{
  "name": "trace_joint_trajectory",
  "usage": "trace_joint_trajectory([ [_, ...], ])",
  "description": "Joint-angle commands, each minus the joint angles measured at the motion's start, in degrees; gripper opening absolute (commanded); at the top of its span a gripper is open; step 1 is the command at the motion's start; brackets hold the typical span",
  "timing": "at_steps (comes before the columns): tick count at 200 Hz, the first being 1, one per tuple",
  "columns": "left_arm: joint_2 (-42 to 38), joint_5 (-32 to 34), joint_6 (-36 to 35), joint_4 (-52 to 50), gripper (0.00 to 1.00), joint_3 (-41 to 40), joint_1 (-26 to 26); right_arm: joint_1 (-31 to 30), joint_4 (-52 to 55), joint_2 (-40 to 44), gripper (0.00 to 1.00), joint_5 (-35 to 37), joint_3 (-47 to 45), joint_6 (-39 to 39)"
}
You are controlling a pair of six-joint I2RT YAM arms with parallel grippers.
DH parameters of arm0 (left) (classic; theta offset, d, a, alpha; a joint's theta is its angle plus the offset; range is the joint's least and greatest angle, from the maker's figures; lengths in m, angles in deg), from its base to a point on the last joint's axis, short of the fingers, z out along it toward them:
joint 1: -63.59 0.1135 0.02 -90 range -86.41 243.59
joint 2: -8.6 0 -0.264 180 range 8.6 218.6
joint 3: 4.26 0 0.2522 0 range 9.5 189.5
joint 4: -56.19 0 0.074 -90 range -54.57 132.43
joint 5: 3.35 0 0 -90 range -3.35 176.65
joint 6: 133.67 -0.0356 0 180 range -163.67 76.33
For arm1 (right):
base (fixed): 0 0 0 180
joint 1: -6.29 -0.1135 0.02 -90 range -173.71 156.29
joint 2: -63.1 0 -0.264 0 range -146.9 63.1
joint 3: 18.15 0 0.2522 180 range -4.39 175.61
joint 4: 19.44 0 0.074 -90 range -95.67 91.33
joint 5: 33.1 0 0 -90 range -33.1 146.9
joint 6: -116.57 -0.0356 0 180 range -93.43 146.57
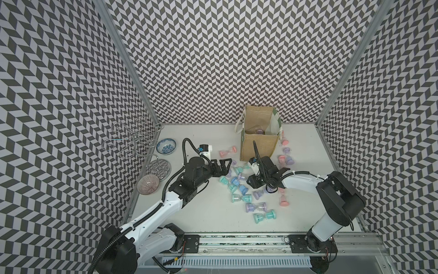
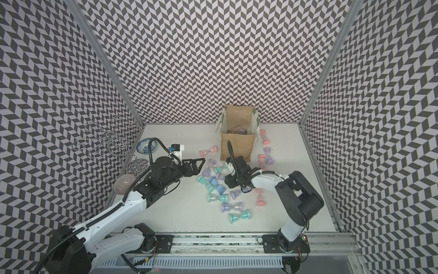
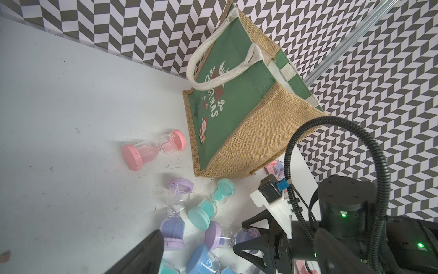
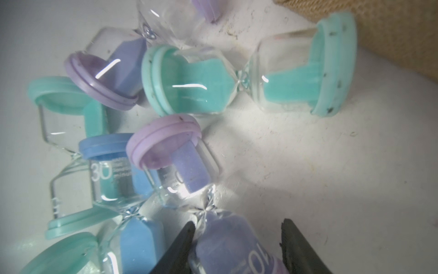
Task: Put the hourglass into the canvas bag
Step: Pick up the hourglass from the center of the board, then place the hourglass in the canvas bag.
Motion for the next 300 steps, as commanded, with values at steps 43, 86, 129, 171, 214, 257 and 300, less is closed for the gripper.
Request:
trace_joint_trajectory([
  [43, -0.5, 0.1, 0.7, 1.2, 0.99, 1.8, -0.3, -0.2, 0.9, 8.6, 0.33, -1.5, 1.4, -1.7],
  [86, -1.2, 0.3, -0.2, -0.2, 0.99, 4.5, -0.3, -0.2, 5.6, 15.2, 0.33, -0.2, 7.0, -4.1],
  [129, -0.9, 0.9, -1.3, -1.4, 0.99, 8.4, -0.3, -0.1, 8.1, 18.3, 0.33, 2.3, 16.5, -5.5],
  [171, -0.4, 1.2, -2.2, -1.6, 0.99, 11.6, -0.3, 2.8, 7.6, 17.5, 0.33, 8.6, 25.5, -5.1],
  [214, 3.1, 0.2, -3.4, -0.9, 0.99, 15.1, -0.3, 10.5, 5.5, 11.8, 0.33, 9.5, 32.3, -4.4],
  [257, 8.1, -0.4, -5.0, 0.0, 0.99, 18.2, -0.3, 13.6, 6.3, 2.5, 0.33, 13.5, 40.0, -2.1],
  [300, 12.5, -1.2, -5.4, 2.2, 0.99, 18.7, -0.3, 14.1, 8.7, -8.0, 0.33, 14.4, 48.3, -0.1],
])
